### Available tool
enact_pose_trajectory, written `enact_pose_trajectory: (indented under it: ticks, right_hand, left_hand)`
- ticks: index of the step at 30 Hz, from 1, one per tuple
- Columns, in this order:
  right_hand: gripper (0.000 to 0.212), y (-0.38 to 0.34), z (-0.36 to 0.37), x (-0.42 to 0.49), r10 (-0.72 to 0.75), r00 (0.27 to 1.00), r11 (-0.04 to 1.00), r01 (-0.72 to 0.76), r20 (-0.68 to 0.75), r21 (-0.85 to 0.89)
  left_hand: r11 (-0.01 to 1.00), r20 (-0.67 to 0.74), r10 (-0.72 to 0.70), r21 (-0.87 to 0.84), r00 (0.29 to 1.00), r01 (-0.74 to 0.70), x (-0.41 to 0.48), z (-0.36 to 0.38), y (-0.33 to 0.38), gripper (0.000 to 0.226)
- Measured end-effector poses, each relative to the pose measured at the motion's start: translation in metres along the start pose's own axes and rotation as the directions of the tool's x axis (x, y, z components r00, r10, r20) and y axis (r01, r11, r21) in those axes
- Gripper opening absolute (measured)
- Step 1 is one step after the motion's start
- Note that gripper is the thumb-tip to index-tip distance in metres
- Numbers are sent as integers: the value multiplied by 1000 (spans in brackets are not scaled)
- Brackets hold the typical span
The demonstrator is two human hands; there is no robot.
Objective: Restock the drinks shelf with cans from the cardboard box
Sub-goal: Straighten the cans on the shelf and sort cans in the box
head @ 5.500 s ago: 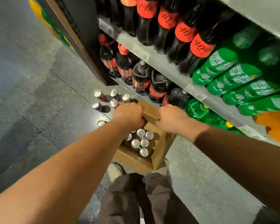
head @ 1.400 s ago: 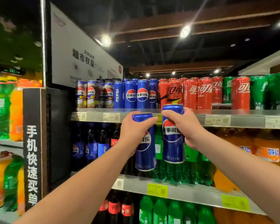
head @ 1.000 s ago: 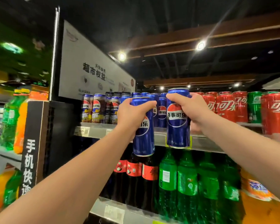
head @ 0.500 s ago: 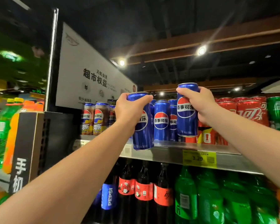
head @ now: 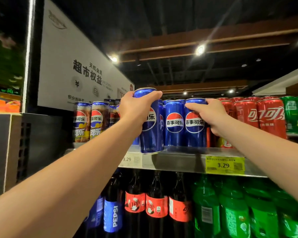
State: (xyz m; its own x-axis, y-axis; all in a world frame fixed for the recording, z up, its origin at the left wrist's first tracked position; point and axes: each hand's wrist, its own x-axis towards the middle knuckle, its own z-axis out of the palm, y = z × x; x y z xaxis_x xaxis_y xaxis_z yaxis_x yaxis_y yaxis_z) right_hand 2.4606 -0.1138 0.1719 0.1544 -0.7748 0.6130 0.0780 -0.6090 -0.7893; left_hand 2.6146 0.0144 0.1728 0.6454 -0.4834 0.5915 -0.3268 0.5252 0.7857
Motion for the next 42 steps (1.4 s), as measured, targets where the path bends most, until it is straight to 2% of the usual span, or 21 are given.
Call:
enact_pose_trajectory:
  ticks: [4,10,14,16,17,19,21,22,23,25,26,28,32,36,38,42]
  right_hand:
    - [44,0,-2,1,23,999,998,-24,-24,-65]
    - [61,-2,0,3,55,998,987,-59,-35,-146]
    - [46,-4,-1,0,70,997,985,-71,-8,-160]
    - [50,-6,-2,-4,86,996,980,-85,-7,-181]
    - [54,-8,-3,-7,63,997,972,-70,-37,-223]
    - [53,-15,-5,-13,-123,978,927,52,-170,-372]
    - [32,-26,-1,-26,-336,922,893,247,-192,-376]
    - [22,-33,4,-33,-353,929,899,306,-108,-314]
    - [20,-39,12,-42,-318,947,914,317,39,-251]
    - [20,-47,31,-58,-146,922,960,220,359,-175]
    - [20,-49,40,-64,-76,884,974,166,462,-156]
    - [17,-48,55,-68,-30,837,991,98,546,-95]
    - [25,-48,75,-66,-22,867,1000,23,497,4]
    - [38,-45,87,-62,5,917,1000,-3,399,-6]
    - [47,-43,89,-60,20,939,999,-7,342,-40]
    - [51,-38,89,-53,29,963,993,3,267,-119]
  left_hand:
    - [1000,5,16,1,1000,-16,2,2,1,43]
    - [1000,65,4,19,998,-5,6,3,-1,47]
    - [1000,72,-11,22,997,10,5,4,-5,43]
    - [1000,76,-23,15,997,22,3,4,-6,43]
    - [1000,78,-24,15,997,23,3,4,-6,43]
    - [999,80,-17,28,997,15,3,3,-4,46]
    - [999,91,-8,32,996,5,4,2,-1,51]
    - [1000,94,-5,26,996,3,5,1,2,52]
    - [1000,92,-3,18,996,2,6,0,4,53]
    - [1000,81,6,-5,997,-6,8,-2,10,53]
    - [1000,76,14,-16,997,-13,10,-3,14,52]
    - [999,70,37,-19,997,-36,13,-4,19,54]
    - [993,81,82,73,993,-88,21,-9,24,63]
    - [996,155,-89,-16,984,93,24,-23,25,80]
    - [994,171,-83,-54,982,94,25,-32,19,77]
    - [998,88,-45,-47,995,50,31,-55,-4,70]
